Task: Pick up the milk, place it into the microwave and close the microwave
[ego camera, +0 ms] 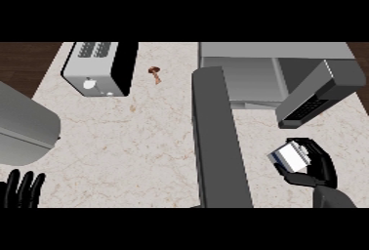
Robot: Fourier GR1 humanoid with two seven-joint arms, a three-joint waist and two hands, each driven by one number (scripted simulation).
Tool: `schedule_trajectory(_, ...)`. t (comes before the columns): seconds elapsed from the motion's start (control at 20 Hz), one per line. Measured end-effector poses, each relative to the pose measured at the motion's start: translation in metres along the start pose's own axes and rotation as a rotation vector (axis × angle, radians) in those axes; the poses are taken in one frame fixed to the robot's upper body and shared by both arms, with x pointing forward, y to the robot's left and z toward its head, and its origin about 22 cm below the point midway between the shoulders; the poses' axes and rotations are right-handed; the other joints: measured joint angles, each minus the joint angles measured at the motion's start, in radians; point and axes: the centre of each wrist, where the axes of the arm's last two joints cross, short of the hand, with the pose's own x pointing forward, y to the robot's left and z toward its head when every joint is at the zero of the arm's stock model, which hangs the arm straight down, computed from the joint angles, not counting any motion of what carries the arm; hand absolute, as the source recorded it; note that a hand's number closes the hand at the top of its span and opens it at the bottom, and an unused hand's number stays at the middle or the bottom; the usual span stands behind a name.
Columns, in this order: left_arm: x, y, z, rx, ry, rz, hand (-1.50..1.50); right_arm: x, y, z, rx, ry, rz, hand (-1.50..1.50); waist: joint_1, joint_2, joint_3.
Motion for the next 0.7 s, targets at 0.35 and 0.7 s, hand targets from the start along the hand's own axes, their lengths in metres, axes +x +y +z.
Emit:
schedule_trajectory(0.35, 0.0, 0.002, 0.0, 0.006, 0.001, -0.004, -1.5, 0.003, 0.015, -0.015, 0.02, -0.019, -0.085, 1.5, -0.003, -0.003, -0.001)
schedule_trajectory(0.7, 0.001, 0.01, 0.0, 0.017, -0.011, -0.007, -1.5, 0.013, 0.039, -0.042, 0.099, -0.051, -0.138, 1.5, -0.006, -0.005, -0.003)
